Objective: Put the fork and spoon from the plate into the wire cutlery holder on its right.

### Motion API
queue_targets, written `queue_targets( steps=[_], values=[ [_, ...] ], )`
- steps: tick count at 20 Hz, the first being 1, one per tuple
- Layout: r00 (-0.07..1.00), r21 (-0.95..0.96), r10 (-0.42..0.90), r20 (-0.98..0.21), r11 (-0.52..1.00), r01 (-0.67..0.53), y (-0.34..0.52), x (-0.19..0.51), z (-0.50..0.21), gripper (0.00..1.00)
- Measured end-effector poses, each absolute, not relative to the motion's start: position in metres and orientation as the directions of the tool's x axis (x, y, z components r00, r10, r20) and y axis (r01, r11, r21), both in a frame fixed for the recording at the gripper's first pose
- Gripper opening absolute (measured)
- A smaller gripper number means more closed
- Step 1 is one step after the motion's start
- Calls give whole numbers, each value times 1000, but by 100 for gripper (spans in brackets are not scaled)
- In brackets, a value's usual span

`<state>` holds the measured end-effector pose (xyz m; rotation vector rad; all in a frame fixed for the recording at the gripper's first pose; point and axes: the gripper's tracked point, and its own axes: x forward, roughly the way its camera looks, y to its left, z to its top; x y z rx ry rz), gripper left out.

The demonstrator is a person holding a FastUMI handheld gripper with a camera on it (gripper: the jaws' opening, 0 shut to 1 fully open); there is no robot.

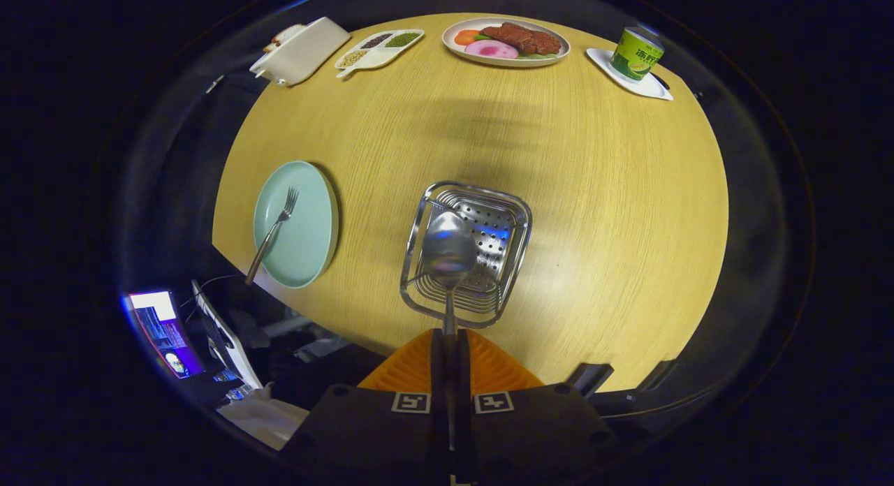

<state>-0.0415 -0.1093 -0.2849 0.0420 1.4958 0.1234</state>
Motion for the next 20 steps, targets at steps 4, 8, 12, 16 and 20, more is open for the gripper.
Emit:
queue_targets(
  steps=[4,8,12,16,20],
  values=[
    [76,105,106,-992,994,-11,-113,-34,-283,11],
    [139,84,79,-987,996,36,-124,-22,-270,33],
    [247,109,91,-965,992,61,-121,-16,-249,99],
    [370,105,65,-927,990,90,-109,-12,-224,100],
    [475,141,68,-878,983,120,-84,-8,-196,100]
  ],
)
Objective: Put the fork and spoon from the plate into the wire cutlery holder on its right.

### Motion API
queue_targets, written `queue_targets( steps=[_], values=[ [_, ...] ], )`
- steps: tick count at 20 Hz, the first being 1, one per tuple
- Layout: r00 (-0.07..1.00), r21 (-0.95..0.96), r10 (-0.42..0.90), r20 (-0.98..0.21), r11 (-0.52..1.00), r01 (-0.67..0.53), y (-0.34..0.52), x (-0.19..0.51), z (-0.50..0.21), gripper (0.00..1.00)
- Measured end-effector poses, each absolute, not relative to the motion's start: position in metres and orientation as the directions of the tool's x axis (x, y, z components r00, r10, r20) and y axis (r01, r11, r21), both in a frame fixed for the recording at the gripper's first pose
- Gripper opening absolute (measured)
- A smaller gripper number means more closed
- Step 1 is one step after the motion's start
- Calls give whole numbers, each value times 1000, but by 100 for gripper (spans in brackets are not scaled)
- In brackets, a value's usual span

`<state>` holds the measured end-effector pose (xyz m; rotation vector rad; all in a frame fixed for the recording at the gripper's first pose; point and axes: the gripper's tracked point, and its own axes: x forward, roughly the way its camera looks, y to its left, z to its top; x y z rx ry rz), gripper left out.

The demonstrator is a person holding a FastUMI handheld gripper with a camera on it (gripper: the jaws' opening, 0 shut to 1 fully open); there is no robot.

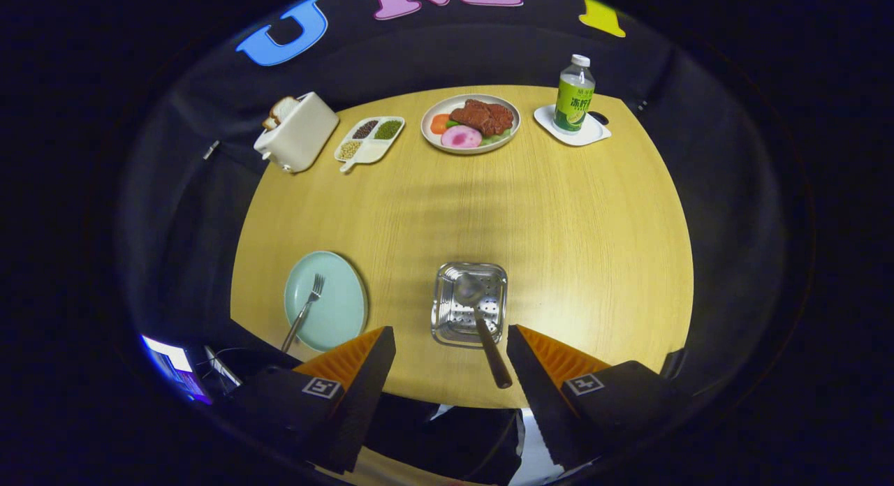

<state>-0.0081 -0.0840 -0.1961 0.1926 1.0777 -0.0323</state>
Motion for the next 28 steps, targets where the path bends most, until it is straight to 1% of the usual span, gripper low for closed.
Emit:
queue_targets(
  steps=[5,9,14,19,25,28],
  values=[
    [574,207,86,-814,967,148,-40,-5,-171,100],
    [582,260,144,-800,958,121,17,-6,-176,100],
    [543,264,189,-818,963,63,83,3,-203,100],
    [467,252,212,-858,967,25,139,7,-252,100],
    [375,236,202,-905,971,47,180,4,-317,100],
    [344,200,168,-924,978,60,186,10,-342,100]
  ],
)
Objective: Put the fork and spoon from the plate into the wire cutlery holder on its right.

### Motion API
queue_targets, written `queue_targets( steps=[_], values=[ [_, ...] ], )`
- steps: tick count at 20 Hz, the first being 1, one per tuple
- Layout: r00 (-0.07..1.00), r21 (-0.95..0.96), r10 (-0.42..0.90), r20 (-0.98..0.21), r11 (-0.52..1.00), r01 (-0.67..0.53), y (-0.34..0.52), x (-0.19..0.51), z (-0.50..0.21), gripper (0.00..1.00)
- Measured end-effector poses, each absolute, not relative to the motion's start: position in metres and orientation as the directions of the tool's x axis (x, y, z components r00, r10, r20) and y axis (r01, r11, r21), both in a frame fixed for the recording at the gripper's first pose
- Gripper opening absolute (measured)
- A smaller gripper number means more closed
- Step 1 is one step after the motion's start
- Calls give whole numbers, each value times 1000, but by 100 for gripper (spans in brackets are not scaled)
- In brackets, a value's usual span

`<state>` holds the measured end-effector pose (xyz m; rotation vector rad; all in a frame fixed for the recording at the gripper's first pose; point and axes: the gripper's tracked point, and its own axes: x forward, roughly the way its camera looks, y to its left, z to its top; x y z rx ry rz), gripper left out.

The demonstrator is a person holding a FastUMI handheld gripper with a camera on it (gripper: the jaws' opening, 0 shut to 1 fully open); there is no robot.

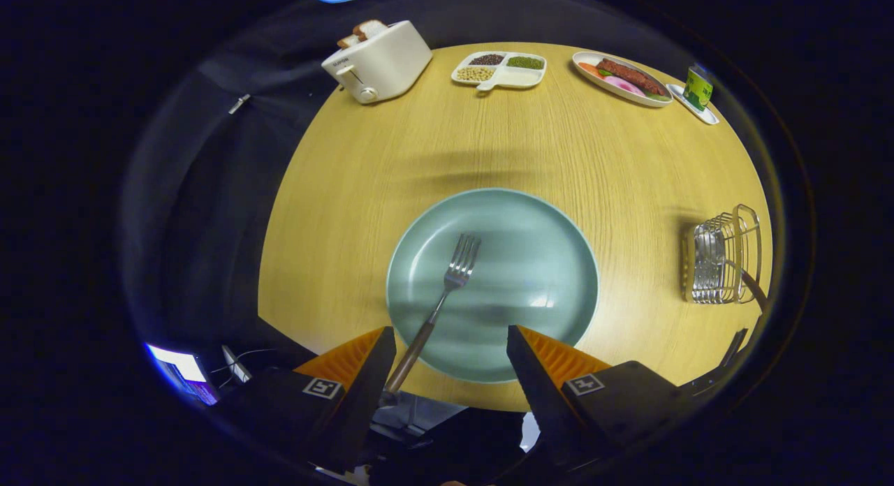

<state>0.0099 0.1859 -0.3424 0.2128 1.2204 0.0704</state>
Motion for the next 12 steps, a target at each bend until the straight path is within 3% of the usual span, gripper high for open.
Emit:
queue_targets(
  steps=[10,12],
  values=[
    [248,169,140,-959,981,98,206,9,-390,97],
    [238,158,131,-962,983,97,207,8,-395,82]
  ],
)
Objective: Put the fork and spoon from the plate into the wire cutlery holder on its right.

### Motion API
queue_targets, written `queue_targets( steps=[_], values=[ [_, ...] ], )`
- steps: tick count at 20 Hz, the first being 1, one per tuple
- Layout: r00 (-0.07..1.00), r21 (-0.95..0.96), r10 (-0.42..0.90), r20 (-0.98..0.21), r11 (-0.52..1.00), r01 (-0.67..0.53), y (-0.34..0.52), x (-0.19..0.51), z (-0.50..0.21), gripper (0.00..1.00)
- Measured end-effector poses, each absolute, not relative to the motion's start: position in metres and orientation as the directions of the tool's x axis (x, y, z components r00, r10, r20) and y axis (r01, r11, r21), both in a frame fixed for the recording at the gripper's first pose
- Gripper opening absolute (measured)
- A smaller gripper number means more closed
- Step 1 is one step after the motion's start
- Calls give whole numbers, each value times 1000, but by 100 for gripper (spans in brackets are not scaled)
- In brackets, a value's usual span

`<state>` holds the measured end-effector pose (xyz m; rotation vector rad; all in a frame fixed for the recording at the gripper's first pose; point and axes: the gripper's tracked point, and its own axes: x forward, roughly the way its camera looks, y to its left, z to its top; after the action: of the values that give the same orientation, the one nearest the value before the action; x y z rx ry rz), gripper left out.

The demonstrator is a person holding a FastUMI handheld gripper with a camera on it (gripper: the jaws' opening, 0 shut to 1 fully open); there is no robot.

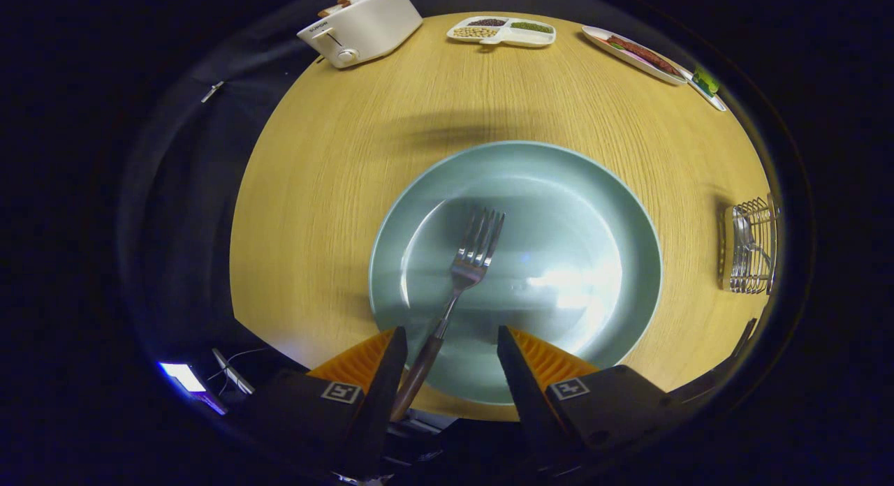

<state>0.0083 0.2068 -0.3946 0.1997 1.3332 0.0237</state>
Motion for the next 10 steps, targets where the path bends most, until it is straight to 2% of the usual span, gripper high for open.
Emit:
queue_targets(
  steps=[2,8,10],
  values=[
    [227,159,134,-965,982,97,209,7,-396,73],
    [196,168,147,-970,982,92,210,3,-406,23],
    [198,211,190,-962,973,90,214,2,-407,17]
  ],
)
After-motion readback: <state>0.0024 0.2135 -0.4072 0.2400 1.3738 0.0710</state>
